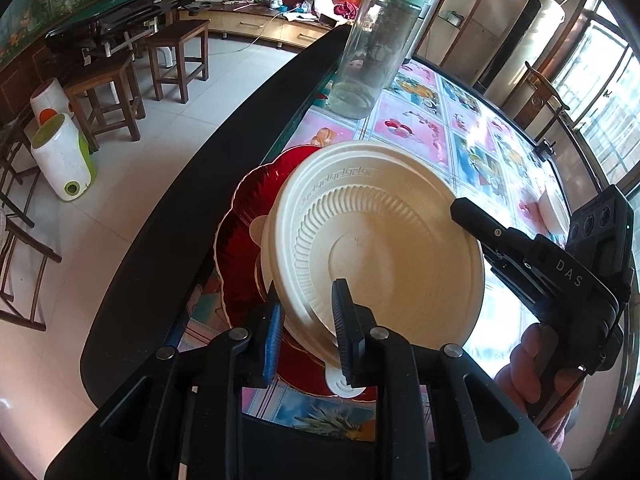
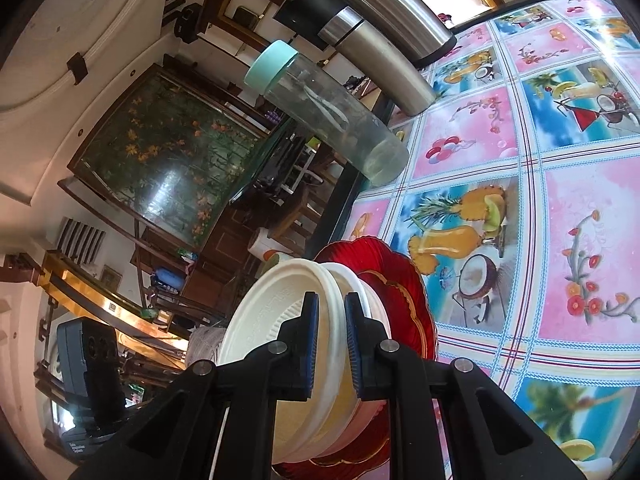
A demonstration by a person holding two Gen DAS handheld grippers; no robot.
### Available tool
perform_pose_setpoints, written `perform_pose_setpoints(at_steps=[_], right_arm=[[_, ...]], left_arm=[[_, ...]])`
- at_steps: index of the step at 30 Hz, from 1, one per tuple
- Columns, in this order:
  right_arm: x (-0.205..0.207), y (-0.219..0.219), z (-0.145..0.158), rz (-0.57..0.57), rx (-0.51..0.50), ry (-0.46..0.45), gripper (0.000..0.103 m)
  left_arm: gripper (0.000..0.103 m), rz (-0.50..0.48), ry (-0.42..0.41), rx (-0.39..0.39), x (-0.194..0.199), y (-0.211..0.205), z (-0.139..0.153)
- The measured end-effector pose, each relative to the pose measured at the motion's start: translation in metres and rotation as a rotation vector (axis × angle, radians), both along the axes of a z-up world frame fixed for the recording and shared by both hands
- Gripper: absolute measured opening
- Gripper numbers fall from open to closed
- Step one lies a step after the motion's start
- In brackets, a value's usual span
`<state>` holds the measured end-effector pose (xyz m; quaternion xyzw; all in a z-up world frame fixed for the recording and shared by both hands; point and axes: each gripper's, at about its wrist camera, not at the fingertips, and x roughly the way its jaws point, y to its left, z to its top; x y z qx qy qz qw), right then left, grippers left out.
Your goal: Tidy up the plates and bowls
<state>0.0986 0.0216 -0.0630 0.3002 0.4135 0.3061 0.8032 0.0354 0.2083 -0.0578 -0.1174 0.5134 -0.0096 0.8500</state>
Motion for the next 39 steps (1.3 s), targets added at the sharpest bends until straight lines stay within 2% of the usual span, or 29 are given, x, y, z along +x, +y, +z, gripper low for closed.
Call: perform_pose_setpoints(at_steps=[1,3,7,17,21,28,36,39], right_arm=[[0.0,0.0,0.0,-0.001,0.004,0.002,0.016],[-0.001,-0.003,0.003,-0.011,0.014,-0.014,0.016],[-0.002,-0.004,0.003,-0.014,0.02,-0.023,0.016],[-0.001,-0.004,0.002,-0.011,0.017,-0.028,0.016],[0.001,-0.006,-0.001,-0.027,0.014,-0.006,0.017],[-0.003,-0.015,0.002,-0.067,0.007,-0.031,0.019],[-0.003,-0.017,0.001,-0.067,0.013,-0.023,0.02],[-0.003,-0.018,0.0,-0.065,0.017,-0.015,0.024]], left_arm=[[0.029,0.001,0.002,0.002,0.0,0.0,0.0],[0.044,0.007,-0.003,0.011,-0.001,0.0,0.001],[0.049,0.006,-0.021,0.047,-0.001,-0.002,0.005],[0.05,-0.005,-0.019,0.063,-0.002,-0.005,0.003],[0.05,0.001,-0.022,0.06,-0.003,-0.004,0.003],[0.05,-0.006,-0.016,0.064,-0.003,-0.006,0.001],[0.05,-0.009,-0.025,0.098,-0.004,-0.013,0.002],[0.05,-0.001,-0.032,0.122,-0.006,-0.014,0.001]])
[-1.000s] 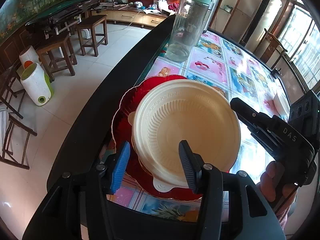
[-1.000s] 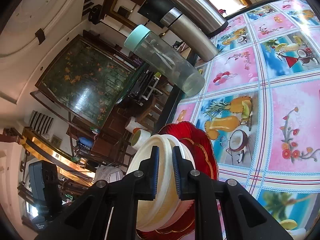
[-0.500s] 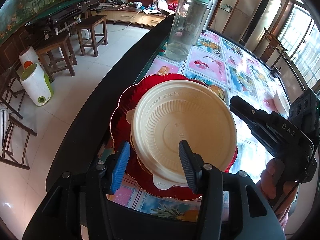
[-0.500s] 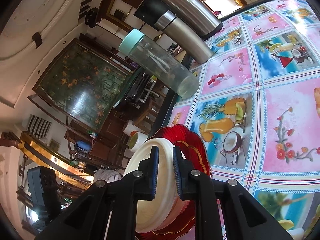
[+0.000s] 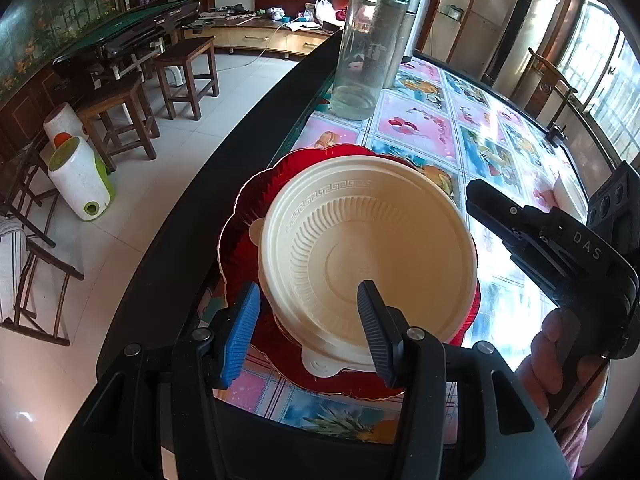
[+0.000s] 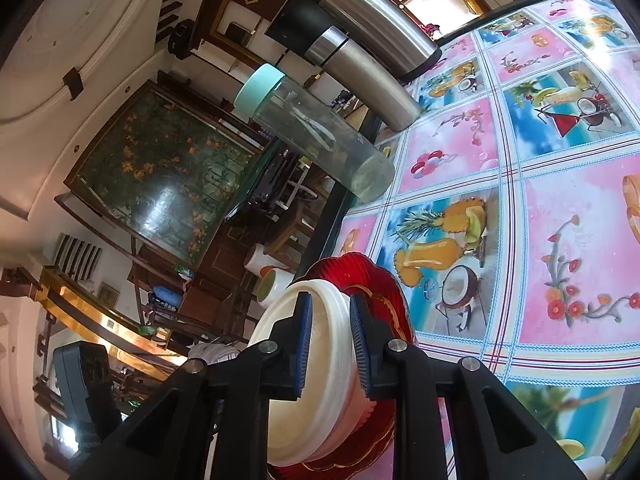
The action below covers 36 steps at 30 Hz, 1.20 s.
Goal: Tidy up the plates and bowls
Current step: 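Open both grippers to release the cream bowl and withdraw, then move both grippers to the rim of the white paper plate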
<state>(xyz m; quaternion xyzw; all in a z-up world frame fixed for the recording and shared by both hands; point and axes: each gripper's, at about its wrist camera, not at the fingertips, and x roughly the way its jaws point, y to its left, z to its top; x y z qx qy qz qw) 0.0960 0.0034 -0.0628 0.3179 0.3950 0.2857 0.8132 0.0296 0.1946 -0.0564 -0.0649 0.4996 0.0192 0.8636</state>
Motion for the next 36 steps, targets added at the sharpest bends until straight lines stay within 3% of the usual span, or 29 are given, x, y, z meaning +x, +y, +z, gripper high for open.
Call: perform_pose_setpoints(at_steps=[9,20,36], right_arm=[[-0.004,-0.006,0.002,-0.012,0.002,-0.016,0.03],[-0.011,-0.043,0.008,-0.066,0.001,-0.045,0.031],[-0.018,-0.182,0.016,-0.279,0.027,-0.053,0.033]], left_arm=[[0.05,0.02,-0.044,0.115,-0.01,-0.006,0.004],[0.05,-0.033,-0.086,0.183,-0.017,-0.04,0.017],[0.05,-0.199,-0.087,0.231,-0.005,-0.139,0.017]])
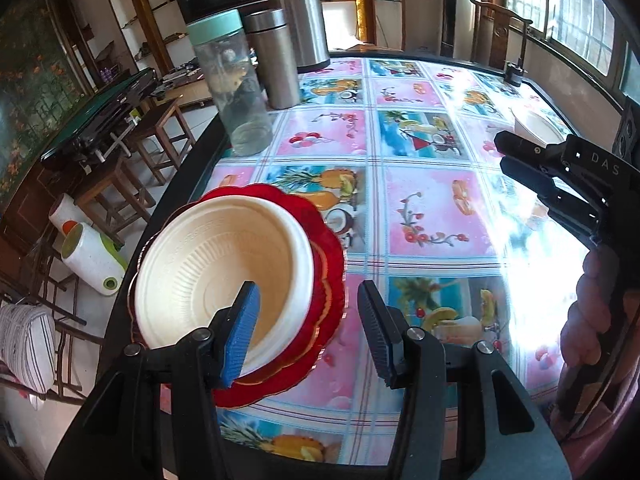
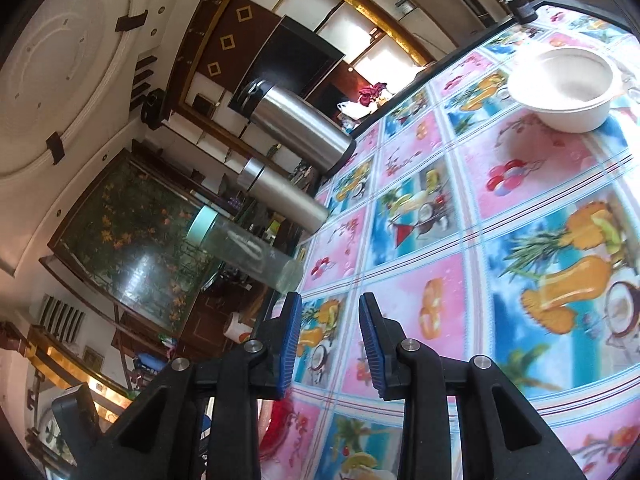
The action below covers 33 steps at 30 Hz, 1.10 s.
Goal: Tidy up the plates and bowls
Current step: 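Move both grippers to the rim of the white paper plate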
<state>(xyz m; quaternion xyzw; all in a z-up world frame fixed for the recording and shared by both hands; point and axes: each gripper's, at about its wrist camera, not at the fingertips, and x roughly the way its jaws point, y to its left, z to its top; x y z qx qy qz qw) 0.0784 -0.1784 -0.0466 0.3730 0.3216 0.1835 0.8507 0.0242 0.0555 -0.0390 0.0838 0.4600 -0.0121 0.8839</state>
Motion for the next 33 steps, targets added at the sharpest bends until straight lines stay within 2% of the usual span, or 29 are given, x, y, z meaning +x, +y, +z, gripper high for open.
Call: perform_pose_setpoints(at_steps=[2,5,10,16,22,26,33], right_arm=[[-0.001,-0.023,0.0,-0.038,0.001,0.005,0.033],[-0.006,-0.06,-0.001,-0.103,-0.004,0.012,0.033],[-0.02,-0.122,-0.003,-0.219,-0.02,0.024,0.034],[-0.03,-0.18,-0.005,-0.325,-0.041,0.04,0.035],[-0.018,-0.223,-0.014,-0.378,-0.021,0.104,0.038],[0.001,-0.246,-0.018,-0.404,0.045,0.165,0.039],[0.034,-0.264,-0.027,-0.506,0.2,0.212,0.042]], left_arm=[[0.05,-0.031,0.011,0.0,0.002,-0.017,-0.002],[0.058,-0.091,0.055,-0.027,0.008,-0.045,-0.012],[0.058,-0.198,0.176,-0.07,0.016,-0.093,-0.04],[0.057,-0.311,0.296,-0.078,0.013,-0.147,-0.071],[0.057,-0.373,0.358,-0.114,0.019,-0.176,-0.071],[0.057,-0.393,0.404,-0.154,0.027,-0.187,-0.068],[0.057,-0.405,0.434,-0.117,0.045,-0.199,-0.058]])
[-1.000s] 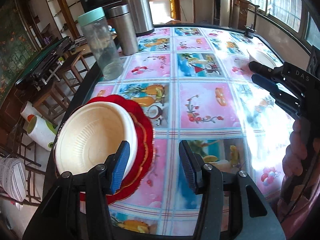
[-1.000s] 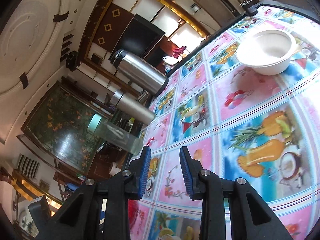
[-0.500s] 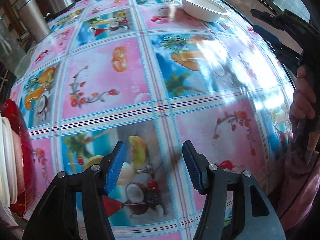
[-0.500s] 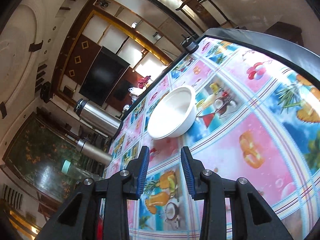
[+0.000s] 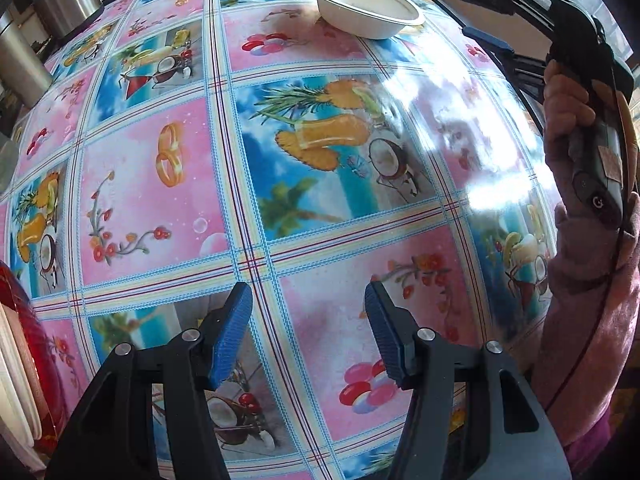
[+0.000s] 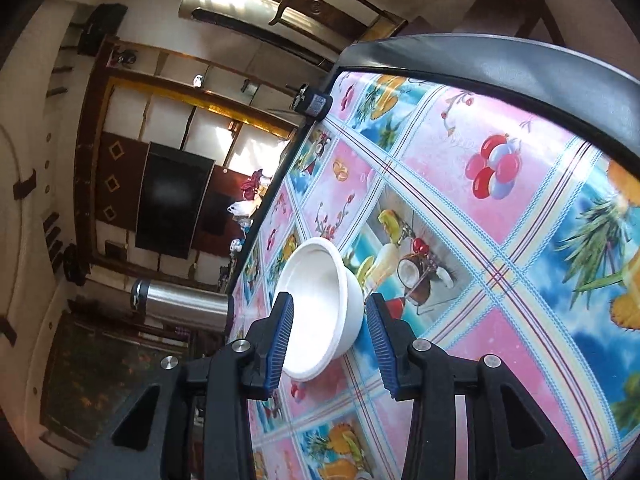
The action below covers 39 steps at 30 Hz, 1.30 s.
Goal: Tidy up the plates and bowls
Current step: 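Move both grippers to the rim of the white paper plate, then close both grippers on the white paper plate rim and lift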
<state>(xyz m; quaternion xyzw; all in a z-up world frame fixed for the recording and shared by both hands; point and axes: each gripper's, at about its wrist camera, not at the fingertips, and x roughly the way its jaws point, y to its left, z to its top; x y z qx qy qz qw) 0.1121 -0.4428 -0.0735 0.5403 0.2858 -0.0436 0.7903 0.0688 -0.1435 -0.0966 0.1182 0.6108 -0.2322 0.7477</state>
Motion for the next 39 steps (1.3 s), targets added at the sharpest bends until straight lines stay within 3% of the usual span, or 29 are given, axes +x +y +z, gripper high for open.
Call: perform_pose_setpoints(at_steps=[6,9,13,17,21,26,30,39], right_arm=[[0.011,0.005,-0.019,0.005,-0.027,-0.022,0.042],[0.015,0.0,-0.021,0.025,-0.005,-0.044,0.043],[0.02,0.001,-0.015,0.054,0.006,-0.078,0.048],[0.028,0.005,-0.015,0.085,0.023,-0.068,0.048],[0.03,0.002,-0.017,0.089,0.03,-0.053,0.048],[0.033,0.003,-0.015,0.098,0.031,-0.066,0.048],[0.038,0.009,-0.016,0.114,0.023,-0.054,0.048],[0.041,0.009,-0.022,0.094,0.001,-0.017,0.048]], left_arm=[[0.057,0.024,-0.066,0.033,0.051,-0.02,0.034],[0.057,0.076,-0.071,0.008,0.092,-0.035,0.043],[0.057,0.176,-0.022,-0.058,0.145,-0.052,0.038],[0.057,0.303,0.114,-0.16,0.18,-0.058,0.011],[0.057,0.352,0.132,-0.225,0.187,-0.076,0.002],[0.057,0.388,-0.004,-0.293,0.182,-0.089,0.018],[0.057,0.371,0.028,-0.278,0.188,-0.102,0.007],[0.057,0.354,-0.059,-0.274,0.178,-0.099,0.016]])
